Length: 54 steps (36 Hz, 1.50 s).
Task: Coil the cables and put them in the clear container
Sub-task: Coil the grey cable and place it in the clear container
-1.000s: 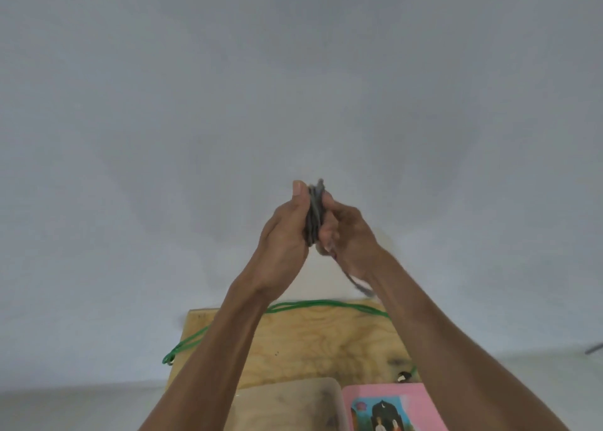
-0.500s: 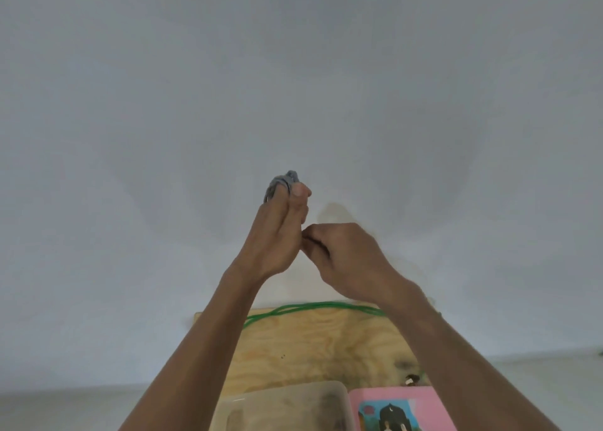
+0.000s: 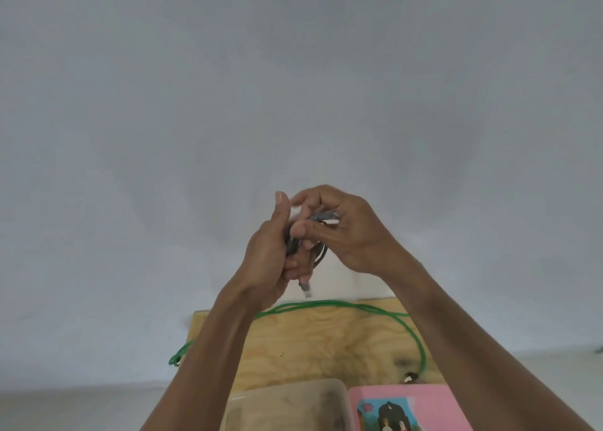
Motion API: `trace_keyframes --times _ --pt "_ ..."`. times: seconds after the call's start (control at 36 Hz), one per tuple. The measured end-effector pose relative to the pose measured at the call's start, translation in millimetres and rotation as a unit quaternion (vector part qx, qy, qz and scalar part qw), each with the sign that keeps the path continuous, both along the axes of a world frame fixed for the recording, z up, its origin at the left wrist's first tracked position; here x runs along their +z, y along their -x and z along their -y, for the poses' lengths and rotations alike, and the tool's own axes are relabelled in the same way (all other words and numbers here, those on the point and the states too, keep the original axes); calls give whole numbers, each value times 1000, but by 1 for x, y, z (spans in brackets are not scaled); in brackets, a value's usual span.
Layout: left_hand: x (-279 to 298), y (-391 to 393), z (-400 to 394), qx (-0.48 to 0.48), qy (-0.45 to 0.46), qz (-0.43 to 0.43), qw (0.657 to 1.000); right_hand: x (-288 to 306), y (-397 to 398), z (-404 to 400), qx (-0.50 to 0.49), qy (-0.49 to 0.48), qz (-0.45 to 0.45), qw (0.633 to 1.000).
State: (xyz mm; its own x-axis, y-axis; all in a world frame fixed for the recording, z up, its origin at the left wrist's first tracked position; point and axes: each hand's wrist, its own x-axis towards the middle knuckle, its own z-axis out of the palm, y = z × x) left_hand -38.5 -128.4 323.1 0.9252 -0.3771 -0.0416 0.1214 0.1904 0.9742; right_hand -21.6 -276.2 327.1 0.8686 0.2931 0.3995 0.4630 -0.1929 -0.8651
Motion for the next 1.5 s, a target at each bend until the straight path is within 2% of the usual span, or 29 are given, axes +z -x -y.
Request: trace_keyframes --times 0.08,0.17,0.22,0.28,0.39,0.47,0.58,0.67,0.78,0.83,0.89,1.0,1.17,1.25,1.36,1.5 --pt "-2 0 1 24 -6 -7 1000 -4 4 -5 -11 -27 -38 999" --pt "-4 0 10 138 -11 -11 990 -5 6 -10 -37 -31 -31 998" --pt "-7 -3 14 231 -38 16 972 -6 6 -14 -62 -21 -6 998" --pt "-11 -8 13 282 -77 49 955 -7 5 -16 -92 0 21 996" --pt "-13 -8 12 288 -103 88 948 -4 6 -17 -85 -8 -15 996" --pt "-14 -6 12 297 -96 80 947 -3 5 -19 -85 34 -14 996" --pt "-17 -10 10 352 -96 56 930 -4 9 -27 -146 147 92 974" --pt "-17 -14 12 378 -72 21 923 -7 17 -35 -197 194 124 953" --pt "-16 -22 11 432 -20 -40 901 -14 27 -43 -202 189 81 958" --pt "-15 -23 9 453 -23 -40 890 -14 32 -43 -197 193 53 960" --pt "-12 -21 10 460 -33 -22 887 -11 33 -42 -208 173 19 962" --pt "-11 -16 14 450 -45 2 892 -6 31 -44 -246 38 -70 966" --pt "-17 -18 22 444 -85 52 891 -12 25 -57 -307 -39 -100 946" --pt "-20 -19 22 451 -91 57 886 -14 24 -58 -305 -69 -110 944" --pt "-18 -17 20 451 -80 46 888 -13 26 -48 -252 -40 -107 961" --pt "-24 -19 21 452 -56 17 890 -17 20 -44 -279 16 -73 957"
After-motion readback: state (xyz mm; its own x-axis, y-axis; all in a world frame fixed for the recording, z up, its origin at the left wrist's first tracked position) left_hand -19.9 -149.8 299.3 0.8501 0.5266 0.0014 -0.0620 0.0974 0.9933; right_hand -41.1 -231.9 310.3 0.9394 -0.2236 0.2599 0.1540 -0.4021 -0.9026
